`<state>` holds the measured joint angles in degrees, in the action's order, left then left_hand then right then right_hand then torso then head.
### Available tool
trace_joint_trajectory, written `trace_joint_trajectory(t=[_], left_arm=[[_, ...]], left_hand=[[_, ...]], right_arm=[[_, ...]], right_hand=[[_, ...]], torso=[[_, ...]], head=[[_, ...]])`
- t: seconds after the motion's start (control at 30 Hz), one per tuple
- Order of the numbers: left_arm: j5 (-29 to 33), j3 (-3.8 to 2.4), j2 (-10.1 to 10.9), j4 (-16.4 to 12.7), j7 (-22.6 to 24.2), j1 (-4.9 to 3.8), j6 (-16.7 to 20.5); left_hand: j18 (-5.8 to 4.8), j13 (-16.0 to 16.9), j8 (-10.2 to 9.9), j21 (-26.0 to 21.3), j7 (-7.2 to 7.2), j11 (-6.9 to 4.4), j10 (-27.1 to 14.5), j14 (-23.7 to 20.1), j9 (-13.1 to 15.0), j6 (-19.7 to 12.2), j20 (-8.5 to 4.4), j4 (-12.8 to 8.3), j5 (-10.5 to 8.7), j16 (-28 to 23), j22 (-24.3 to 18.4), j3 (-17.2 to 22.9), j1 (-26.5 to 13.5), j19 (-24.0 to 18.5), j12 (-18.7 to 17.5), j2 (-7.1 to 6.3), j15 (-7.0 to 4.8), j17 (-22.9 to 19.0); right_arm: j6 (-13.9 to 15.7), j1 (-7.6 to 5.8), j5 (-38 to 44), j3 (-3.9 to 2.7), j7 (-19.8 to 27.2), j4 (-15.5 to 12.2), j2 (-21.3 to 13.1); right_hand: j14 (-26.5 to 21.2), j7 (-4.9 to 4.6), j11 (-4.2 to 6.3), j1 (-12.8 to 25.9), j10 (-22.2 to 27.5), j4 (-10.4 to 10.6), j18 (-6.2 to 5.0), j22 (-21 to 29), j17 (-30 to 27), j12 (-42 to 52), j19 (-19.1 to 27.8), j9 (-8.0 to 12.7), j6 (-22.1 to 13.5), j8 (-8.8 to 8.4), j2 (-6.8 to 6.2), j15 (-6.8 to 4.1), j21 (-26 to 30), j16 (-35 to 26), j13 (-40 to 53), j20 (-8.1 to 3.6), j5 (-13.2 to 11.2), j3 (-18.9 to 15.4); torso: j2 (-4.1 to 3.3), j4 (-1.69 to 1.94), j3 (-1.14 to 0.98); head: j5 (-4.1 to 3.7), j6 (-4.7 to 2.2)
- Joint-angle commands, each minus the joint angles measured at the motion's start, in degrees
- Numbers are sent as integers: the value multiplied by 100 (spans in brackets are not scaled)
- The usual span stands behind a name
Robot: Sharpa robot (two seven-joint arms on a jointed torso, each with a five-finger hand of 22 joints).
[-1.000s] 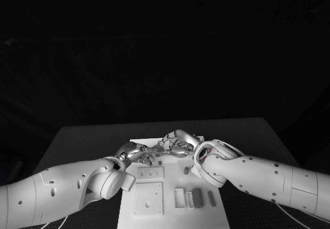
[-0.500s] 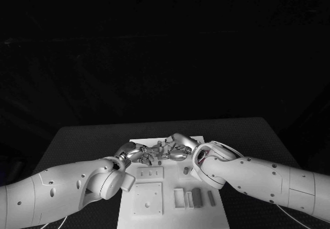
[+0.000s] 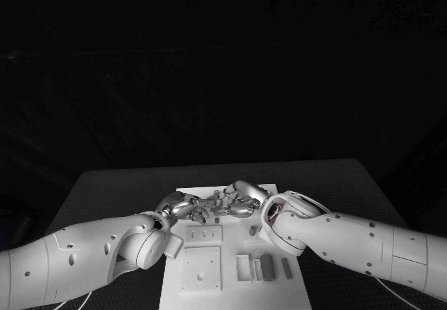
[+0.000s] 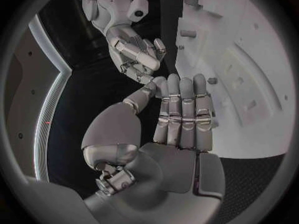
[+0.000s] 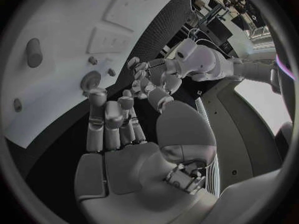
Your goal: Assemble the parts on the task board
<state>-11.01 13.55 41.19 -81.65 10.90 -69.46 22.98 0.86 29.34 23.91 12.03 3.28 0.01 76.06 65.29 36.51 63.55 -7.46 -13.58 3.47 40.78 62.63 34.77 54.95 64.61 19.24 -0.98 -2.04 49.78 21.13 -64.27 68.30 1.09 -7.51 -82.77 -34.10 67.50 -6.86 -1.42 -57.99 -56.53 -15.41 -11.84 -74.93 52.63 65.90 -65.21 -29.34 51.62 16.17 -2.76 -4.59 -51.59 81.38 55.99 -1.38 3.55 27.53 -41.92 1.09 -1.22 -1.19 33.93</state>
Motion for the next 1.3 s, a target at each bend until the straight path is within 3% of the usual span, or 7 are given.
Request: trace_joint_trajectory(t=[0.03,1.0,1.3], left_arm=[[-32,-3,-18,-14,13,-1,-90],[-247,-2,-27,-22,-156,-1,-374],[-251,-2,-28,-19,-239,-1,-394]], left_hand=[[-29,-8,19,-26,-31,-6,-23,-43,5,13,-5,-24,-21,-11,4,1,-9,-38,-23,44,16,-7],[-47,-37,-63,-103,19,39,-116,-133,-30,-78,24,23,-11,-59,-4,-26,-100,-111,-80,21,49,-49],[-54,-59,-143,-170,68,76,-194,-211,-66,-150,52,133,-18,-96,-11,-84,-256,-173,-125,-105,81,-88]], right_arm=[[54,2,36,-3,109,-17,27],[51,2,34,-3,120,13,91],[14,2,34,-3,138,11,103]], right_hand=[[6,-73,26,-9,-6,10,-316,-102,-6,9,-26,4,93,-5,46,-44,11,-7,-9,-18,-3,23],[-17,-187,-83,-17,34,-58,-316,-95,-7,8,-12,117,-201,-208,-85,59,36,-22,-29,-9,-4,28],[-18,-189,-85,-20,36,-57,-316,-95,-7,9,-11,119,-197,-208,-82,62,37,-21,-29,-8,-3,31]], torso=[[0,1,-6],[-2,-3,-1],[0,1,-1]], head=[[-2,4],[-11,6],[-17,5]])
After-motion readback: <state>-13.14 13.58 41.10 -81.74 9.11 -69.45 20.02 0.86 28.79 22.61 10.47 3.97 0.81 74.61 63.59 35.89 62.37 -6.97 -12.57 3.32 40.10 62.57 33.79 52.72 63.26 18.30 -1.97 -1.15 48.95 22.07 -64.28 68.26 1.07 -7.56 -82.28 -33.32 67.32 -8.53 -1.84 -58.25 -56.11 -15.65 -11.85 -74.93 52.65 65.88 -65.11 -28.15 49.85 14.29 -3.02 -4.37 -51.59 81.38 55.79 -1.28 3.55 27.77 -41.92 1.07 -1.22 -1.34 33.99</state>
